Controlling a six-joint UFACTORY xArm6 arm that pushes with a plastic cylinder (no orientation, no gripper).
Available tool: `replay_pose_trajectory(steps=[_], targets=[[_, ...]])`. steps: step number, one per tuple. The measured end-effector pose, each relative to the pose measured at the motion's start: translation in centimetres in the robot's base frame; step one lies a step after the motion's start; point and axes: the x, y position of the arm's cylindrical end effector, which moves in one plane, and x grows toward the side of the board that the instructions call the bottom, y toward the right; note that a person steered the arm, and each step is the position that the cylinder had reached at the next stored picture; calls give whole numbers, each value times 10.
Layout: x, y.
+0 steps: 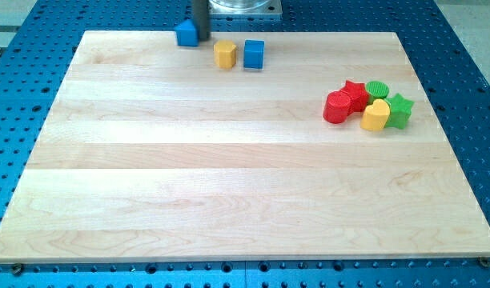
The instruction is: Slide the triangle to the top left corner
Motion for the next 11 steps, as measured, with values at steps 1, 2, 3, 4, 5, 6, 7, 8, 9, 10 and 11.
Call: replay_pose_trajectory(steps=[1, 2, 3, 4, 5, 6, 7, 8, 9, 10, 11], targets=[[1, -55], [1, -83], [2, -69], [4, -2], [21, -12], [21, -57], [24, -91], [43, -90], [50, -100], [51, -120], [51, -111]])
